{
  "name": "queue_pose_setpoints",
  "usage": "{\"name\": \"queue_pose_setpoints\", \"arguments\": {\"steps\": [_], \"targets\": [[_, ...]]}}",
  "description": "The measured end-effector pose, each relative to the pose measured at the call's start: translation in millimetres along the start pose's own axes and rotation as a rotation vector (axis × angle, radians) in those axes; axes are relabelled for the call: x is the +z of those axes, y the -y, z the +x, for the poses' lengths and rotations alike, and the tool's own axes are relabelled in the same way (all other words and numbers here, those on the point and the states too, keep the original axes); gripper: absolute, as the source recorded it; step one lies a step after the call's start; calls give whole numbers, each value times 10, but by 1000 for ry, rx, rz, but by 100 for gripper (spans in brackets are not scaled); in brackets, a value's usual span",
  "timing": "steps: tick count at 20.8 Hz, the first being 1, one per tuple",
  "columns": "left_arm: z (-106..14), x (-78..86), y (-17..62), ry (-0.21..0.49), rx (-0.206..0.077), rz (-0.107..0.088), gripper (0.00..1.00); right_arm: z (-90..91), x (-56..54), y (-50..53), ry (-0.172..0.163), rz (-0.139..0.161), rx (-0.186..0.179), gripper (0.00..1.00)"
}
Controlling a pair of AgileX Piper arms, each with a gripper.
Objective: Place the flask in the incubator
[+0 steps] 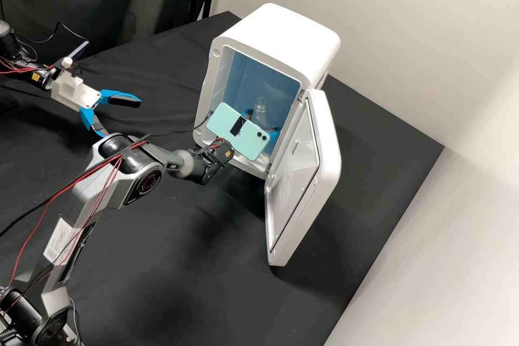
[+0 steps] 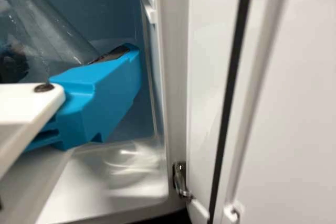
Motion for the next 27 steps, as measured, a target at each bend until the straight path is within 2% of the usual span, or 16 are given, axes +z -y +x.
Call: {"name": "queue_pose_setpoints", "arguments": {"steps": [5, 6, 11, 13, 15, 19, 23, 25, 27], "targets": [[9, 20, 6, 9, -3, 0, 100, 162, -1, -9, 32, -18, -28, 0], [9, 20, 6, 9, -3, 0, 100, 184, -8, -17, 33, -28, -28, 0], [18, 34, 4, 14, -2, 1, 100, 286, -99, -90, 33, -39, -24, 0], [32, 48, -1, 16, 1, 1, 100, 318, -152, -133, 31, -34, -11, 0], [44, 53, 12, 16, -4, -4, 100, 348, -217, -186, 15, -45, 5, 0], [74, 73, 24, 23, -8, -8, 100, 410, -265, -195, 3, -43, 24, 0], [103, 48, 35, 10, -9, -17, 100, 461, -282, -201, 18, -50, 11, 0], [111, 51, 32, 6, -7, -21, 100, 470, -306, -225, 13, -49, 19, 0], [113, 55, 33, 6, -7, -21, 100, 472, -328, -211, 9, -62, 18, 0]]}}
